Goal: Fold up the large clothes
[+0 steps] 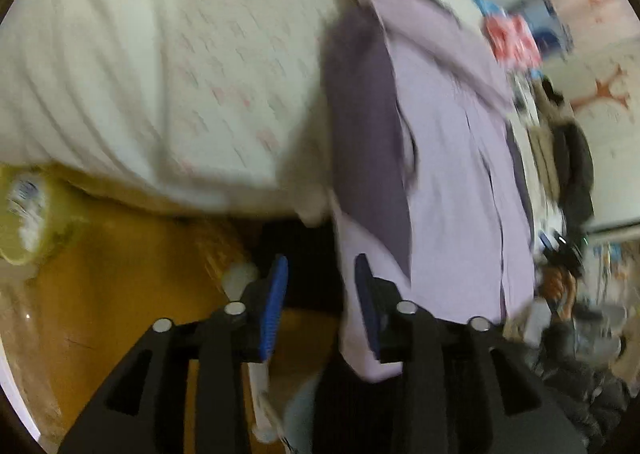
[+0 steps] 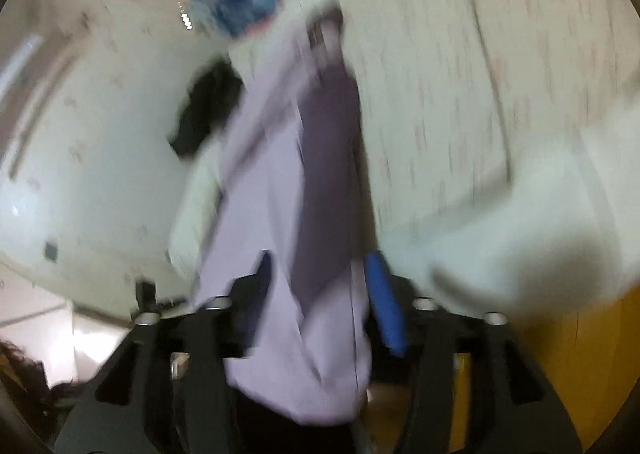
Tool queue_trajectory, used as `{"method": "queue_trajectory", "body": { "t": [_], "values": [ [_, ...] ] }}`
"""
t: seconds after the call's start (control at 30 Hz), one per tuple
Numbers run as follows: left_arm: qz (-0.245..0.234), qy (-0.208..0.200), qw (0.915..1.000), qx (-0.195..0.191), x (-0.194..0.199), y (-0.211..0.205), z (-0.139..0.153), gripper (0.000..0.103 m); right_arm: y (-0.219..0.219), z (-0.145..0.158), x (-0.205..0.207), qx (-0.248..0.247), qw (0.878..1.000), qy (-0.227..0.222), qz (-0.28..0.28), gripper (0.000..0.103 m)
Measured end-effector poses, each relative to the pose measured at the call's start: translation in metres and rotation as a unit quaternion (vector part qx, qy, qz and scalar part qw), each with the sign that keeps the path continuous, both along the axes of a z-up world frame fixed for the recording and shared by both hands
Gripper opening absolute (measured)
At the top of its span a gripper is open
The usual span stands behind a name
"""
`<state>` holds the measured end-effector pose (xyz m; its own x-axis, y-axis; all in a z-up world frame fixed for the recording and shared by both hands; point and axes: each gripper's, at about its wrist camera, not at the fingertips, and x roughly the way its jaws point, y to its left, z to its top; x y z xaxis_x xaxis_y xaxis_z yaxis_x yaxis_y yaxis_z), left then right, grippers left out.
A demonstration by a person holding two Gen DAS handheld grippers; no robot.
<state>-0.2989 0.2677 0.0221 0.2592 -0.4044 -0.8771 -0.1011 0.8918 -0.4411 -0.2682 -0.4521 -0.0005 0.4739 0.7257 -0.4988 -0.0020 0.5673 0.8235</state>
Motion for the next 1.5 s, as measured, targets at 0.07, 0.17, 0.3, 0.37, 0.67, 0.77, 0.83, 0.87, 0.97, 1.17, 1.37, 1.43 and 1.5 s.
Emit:
{"method": "queue_trajectory", "body": {
  "t": [0.07,0.17,0.3,0.37,0.67,0.77,0.83,0.87,0.97,1.17,1.37,1.43,1.5],
  "values": [
    [0.019,-0.044,0.9986,0.022,0.034,0.004,0.022,0.057,-0.002,0.025,0.043,0.002,0.999,-0.040,-0.007,0.081],
    [0.020,-0.101,0.9943,0.029,0.105,-0.012,0.037,0.067,0.020,0.043,0.119,0.003,0.998,-0.070,0.012,0.089],
    [0.053,-0.115,0.9918,0.012,0.201,-0.031,0.016,0.068,0.060,0.029,0.238,-0.008,0.998,-0.050,0.035,0.090],
    [0.078,-0.115,0.9903,0.006,0.252,-0.038,-0.003,0.068,0.077,0.007,0.295,-0.021,0.999,-0.025,0.033,0.090],
    [0.091,-0.089,0.9889,-0.077,0.361,-0.060,-0.069,0.070,0.102,-0.060,0.401,-0.096,0.995,0.030,0.024,0.090],
    [0.077,-0.078,0.9897,-0.092,0.372,-0.071,-0.085,0.087,0.103,-0.082,0.410,-0.083,0.995,0.054,0.032,0.096],
    [0.079,-0.062,0.9863,-0.131,0.380,-0.073,-0.099,0.088,0.106,-0.093,0.414,-0.049,0.996,0.060,0.039,0.096],
    [0.082,-0.055,0.9839,-0.149,0.381,-0.074,-0.104,0.089,0.110,-0.094,0.414,-0.031,0.997,0.051,0.048,0.096],
    [0.064,-0.059,0.9872,-0.134,0.382,-0.084,-0.106,0.081,0.128,-0.089,0.415,-0.030,0.997,0.020,0.074,0.079],
    [0.028,-0.138,0.9862,-0.086,0.362,-0.111,-0.055,0.047,0.134,-0.044,0.386,-0.062,0.994,-0.069,0.050,0.032],
    [-0.004,-0.243,0.9628,-0.119,0.338,-0.145,0.023,0.040,0.127,0.055,0.354,-0.074,0.982,-0.170,0.043,0.030],
    [-0.002,-0.267,0.9549,-0.129,0.338,-0.156,0.037,0.040,0.108,0.078,0.348,-0.083,0.978,-0.192,0.025,0.030],
    [0.007,-0.278,0.9502,-0.141,0.345,-0.163,0.038,0.040,0.081,0.083,0.347,-0.105,0.976,-0.189,0.002,0.030]
  ]
}}
